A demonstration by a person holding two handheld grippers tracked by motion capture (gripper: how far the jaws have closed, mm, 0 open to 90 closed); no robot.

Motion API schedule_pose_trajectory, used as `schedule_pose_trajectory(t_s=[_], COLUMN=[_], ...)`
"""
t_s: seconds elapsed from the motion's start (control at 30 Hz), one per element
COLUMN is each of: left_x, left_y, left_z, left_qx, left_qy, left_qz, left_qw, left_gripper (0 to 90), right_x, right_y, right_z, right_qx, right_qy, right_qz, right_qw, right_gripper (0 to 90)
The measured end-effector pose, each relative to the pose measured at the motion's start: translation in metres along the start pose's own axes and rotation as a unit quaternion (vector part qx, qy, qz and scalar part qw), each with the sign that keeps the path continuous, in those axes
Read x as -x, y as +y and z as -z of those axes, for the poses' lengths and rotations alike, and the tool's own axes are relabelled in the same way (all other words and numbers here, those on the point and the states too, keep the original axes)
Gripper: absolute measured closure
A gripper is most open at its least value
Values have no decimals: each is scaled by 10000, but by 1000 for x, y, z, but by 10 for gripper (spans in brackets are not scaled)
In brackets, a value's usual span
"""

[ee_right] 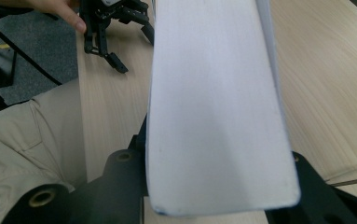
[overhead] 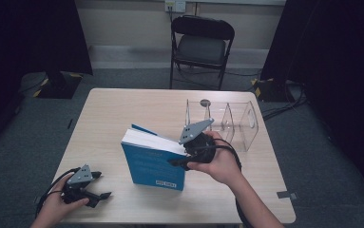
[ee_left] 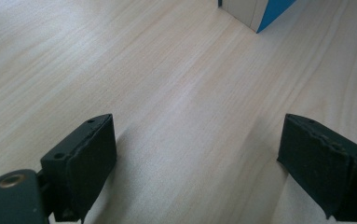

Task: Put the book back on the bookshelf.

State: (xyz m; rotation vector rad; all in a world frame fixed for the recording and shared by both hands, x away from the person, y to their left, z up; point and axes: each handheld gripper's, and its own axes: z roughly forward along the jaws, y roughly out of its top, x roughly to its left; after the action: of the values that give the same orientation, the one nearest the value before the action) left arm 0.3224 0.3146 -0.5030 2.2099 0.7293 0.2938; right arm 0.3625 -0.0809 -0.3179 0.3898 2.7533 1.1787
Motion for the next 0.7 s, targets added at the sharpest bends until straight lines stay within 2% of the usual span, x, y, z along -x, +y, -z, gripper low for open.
schedule_pose_trajectory(t_s=[0.23, 0.3, 0.33, 0.43, 0.7], left_x=[0, 1, 1, 1, 1], left_y=[0, 0, 1, 1, 1], left_z=[0, -1, -1, -2, -2], left_qx=[-1, -23, -57, -64, -64], left_qy=[-2, -30, -30, -46, -50], left_qz=[1, -12, -87, -56, -50], left_qw=[10000, 10000, 9999, 10000, 10000], left_gripper=[109, 91, 77, 59, 59], right_x=[0, 1, 2, 4, 5], right_y=[0, -1, -1, -1, 6], right_z=[0, 0, -1, -5, -13], right_qx=[0, 17, 12, -41, -149], right_qy=[17, 40, 45, 111, 126], right_qz=[2, -56, -70, -112, -44], right_qw=[10000, 10000, 10000, 9999, 9998], right_gripper=[605, 593, 583, 545, 515])
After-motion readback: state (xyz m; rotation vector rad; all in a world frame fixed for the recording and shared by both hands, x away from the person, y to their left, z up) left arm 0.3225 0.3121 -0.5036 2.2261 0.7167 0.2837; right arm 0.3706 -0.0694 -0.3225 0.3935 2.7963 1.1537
